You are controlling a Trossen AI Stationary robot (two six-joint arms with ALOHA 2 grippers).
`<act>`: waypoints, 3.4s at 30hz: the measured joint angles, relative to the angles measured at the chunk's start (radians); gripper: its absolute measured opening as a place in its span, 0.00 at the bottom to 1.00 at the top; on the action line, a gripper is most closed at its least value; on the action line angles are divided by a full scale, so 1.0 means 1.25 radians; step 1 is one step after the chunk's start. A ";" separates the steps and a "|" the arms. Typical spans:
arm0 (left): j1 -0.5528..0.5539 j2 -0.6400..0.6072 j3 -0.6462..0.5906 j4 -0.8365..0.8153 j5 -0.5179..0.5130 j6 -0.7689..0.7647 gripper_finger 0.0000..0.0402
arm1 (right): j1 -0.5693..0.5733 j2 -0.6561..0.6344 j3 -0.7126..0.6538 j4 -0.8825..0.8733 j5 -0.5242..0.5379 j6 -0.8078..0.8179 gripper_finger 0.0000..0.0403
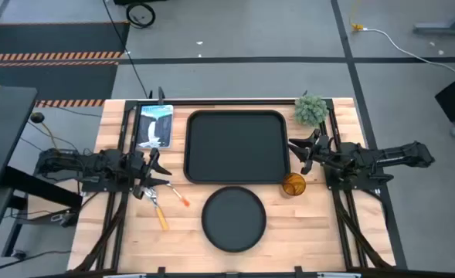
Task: Pick and place plate/cup/fork/spoon on tray
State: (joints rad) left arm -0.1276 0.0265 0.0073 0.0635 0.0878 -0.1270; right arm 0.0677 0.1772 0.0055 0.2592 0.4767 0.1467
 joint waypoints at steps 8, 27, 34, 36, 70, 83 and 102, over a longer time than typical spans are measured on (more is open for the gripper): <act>0.000 0.000 0.000 0.000 0.000 0.000 0.36 | 0.000 0.000 0.000 0.000 0.000 0.000 0.29; 0.000 0.000 0.000 0.000 0.000 0.000 0.36 | 0.000 0.000 0.000 0.000 0.000 0.000 0.29; 0.000 0.000 0.000 0.000 0.000 0.000 0.36 | 0.000 0.000 0.000 0.000 0.000 0.000 0.29; 0.000 0.000 0.000 0.000 0.000 0.000 0.36 | 0.000 0.000 0.000 0.000 0.000 0.000 0.29; 0.000 0.000 0.000 0.028 -0.078 -0.113 0.36 | 0.000 0.000 0.000 0.000 0.000 0.000 0.29; 0.000 0.074 0.000 0.234 -0.348 0.238 0.36 | 0.000 0.000 0.000 0.001 0.000 0.007 0.29; 0.112 0.473 0.049 0.636 -0.354 0.236 0.36 | 0.012 0.017 0.000 0.087 -0.174 0.258 0.29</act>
State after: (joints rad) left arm 0.0123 0.6179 0.0690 0.8582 -0.3550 0.1684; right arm 0.0830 0.1982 0.0055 0.3677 0.2590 0.4689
